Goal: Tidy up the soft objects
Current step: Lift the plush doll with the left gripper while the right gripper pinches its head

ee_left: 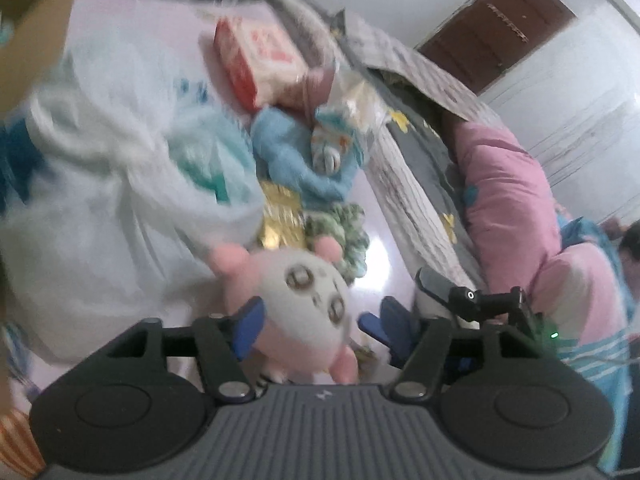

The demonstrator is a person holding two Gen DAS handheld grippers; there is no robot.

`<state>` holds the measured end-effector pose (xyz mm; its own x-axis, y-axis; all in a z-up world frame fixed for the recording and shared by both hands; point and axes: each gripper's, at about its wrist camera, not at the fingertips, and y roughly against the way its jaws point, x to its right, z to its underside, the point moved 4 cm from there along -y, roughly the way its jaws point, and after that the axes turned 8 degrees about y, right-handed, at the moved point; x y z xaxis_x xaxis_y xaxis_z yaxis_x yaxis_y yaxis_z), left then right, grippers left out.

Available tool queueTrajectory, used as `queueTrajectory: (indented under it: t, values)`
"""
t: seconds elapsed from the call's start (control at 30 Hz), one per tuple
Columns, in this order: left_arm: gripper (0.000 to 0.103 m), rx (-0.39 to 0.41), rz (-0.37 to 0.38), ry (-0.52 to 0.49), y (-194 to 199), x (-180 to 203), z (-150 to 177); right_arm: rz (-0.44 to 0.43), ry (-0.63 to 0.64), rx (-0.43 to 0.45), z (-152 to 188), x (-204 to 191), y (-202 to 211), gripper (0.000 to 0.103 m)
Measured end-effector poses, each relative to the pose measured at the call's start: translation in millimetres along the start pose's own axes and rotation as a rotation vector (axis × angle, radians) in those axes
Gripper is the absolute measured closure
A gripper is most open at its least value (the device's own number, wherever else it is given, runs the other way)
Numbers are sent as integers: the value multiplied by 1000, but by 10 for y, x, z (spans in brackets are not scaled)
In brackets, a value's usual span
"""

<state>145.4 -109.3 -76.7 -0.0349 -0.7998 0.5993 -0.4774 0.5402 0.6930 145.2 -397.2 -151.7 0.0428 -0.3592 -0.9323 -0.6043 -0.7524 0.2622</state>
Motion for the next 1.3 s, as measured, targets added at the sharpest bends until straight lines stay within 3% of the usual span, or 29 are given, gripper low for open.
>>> queueTrajectory:
  t: [0.13, 0.23, 0.57, 0.9, 1.07, 1.17, 1.3]
  values:
    - [26, 12, -84, -83, -31, 59, 0, 21, 23, -22, 29, -45, -40, 21]
    - [26, -17, -124, -54, -150, -10, 12, 47, 44, -42, 60, -76, -87, 29]
    - [24, -56, -111, 73, -329, -204, 64, 77, 81, -80, 178, -65, -80, 44]
    - [22, -166, -5, 130, -436, -164, 249, 84, 41, -91, 133, 77, -115, 48]
    - [20, -185, -8, 43, -417, -37, 373, 89, 46, -76, 79, 86, -84, 46]
    - [12, -155, -58, -38, -378, 28, 392, 92, 66, -55, 19, 59, -24, 45]
    - [9, -115, -147, -151, -322, 95, 412, 101, 96, -50, -54, 18, 2, 40]
